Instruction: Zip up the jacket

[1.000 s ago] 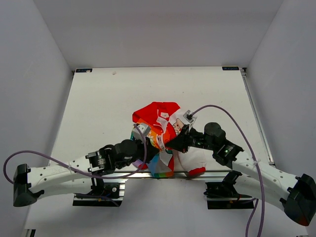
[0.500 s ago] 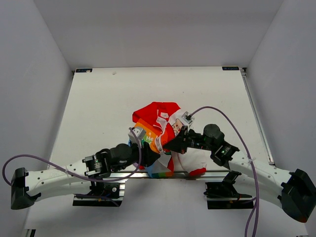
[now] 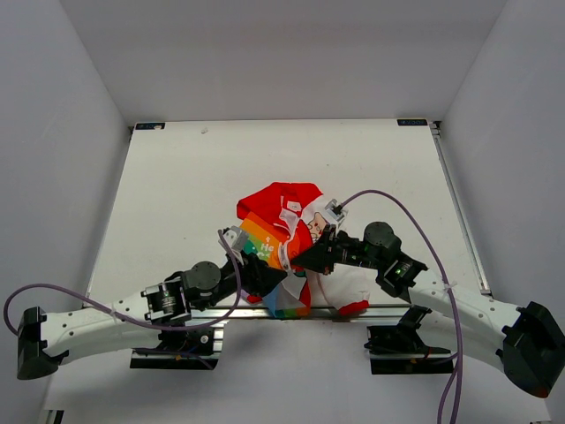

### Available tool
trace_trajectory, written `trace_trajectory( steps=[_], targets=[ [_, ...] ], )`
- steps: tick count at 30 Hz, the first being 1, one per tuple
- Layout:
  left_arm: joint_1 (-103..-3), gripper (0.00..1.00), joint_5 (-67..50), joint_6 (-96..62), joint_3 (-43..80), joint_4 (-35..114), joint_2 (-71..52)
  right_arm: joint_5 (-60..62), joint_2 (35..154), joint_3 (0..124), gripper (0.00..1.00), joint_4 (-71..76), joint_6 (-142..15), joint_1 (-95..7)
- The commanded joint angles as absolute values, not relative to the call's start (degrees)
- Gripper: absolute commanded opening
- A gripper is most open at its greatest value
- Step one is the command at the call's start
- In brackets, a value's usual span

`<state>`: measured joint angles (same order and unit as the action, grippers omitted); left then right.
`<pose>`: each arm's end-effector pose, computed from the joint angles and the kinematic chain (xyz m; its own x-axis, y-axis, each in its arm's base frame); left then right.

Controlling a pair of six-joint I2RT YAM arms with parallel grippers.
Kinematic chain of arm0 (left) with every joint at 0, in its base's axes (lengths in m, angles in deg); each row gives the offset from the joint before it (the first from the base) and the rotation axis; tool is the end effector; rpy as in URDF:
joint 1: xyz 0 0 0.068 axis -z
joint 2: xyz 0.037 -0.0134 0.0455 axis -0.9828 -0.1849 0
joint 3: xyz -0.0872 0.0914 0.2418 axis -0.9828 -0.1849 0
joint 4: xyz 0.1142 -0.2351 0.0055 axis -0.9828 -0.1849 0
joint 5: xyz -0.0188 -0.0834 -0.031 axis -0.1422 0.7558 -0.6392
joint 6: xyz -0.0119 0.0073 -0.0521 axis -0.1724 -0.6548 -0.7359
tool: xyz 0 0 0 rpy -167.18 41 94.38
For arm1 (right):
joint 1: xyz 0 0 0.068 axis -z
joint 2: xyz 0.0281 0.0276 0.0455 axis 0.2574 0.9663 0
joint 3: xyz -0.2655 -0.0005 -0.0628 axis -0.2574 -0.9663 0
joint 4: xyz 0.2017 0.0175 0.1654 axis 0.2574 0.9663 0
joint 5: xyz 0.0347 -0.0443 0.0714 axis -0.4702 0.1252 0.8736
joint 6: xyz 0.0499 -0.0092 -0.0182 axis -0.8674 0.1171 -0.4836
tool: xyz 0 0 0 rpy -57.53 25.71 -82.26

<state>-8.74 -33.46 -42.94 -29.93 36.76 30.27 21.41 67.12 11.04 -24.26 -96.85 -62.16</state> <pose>0.0640 -0.1514 0.2513 -0.5594 -0.1878 -0.8073 0.5932 0.5896 -0.5482 0.1313 0.1664 0.2547 -0.6460 0.1406 -0.7503 -0.7182 0.2211 0.6598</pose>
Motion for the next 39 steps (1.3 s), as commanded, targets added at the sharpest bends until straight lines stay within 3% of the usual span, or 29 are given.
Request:
trace_trajectory(
  steps=[1, 10, 13, 16, 20, 23, 24, 25, 39],
  targets=[
    [-8.68, 0.59, -34.73, -41.42, -29.84, 40.92, 31.19, 21.28, 66.40, 11.49, 0.00, -26.15, -96.16, -61.94],
    [-8.77, 0.34, -34.20, -40.72, -29.05, 41.28, 28.90, 21.37, 66.84, 12.19, 0.00, -27.11, -96.51, -62.02],
    [-8.77, 0.33, -34.81, -40.80, -28.96, 41.10, 29.16, 20.84, 66.66, 12.28, 0.00, -27.02, -96.85, -62.02],
    [-8.77, 0.39, -35.16, -40.89, -29.22, 41.54, 29.16, 20.31, 66.49, 12.19, 0.00, -27.72, -97.82, -62.02],
    [-8.77, 0.37, -35.78, -40.89, -29.14, 42.06, 28.29, 20.14, 66.49, 12.10, 0.00, -28.25, -98.88, -62.02],
    [-8.77, 0.20, -36.31, -40.98, -28.70, 42.42, 27.32, 19.00, 66.22, 11.49, 0.00, -28.95, -100.02, -62.02],
    [-8.77, 0.06, -36.48, -41.07, -28.61, 42.33, 27.14, 18.73, 65.96, 11.23, 0.00, -29.13, -100.37, -62.02],
    [-8.77, 0.00, -36.74, -41.07, -28.52, 42.50, 27.14, 18.29, 65.87, 11.14, 0.00, -29.39, -101.07, -62.02],
    [-8.77, 0.00, -33.50, -41.33, -28.44, 39.97, 25.92, 10.82, 65.17, 11.57, 0.00, -33.53, -106.26, -62.02]
  ],
)
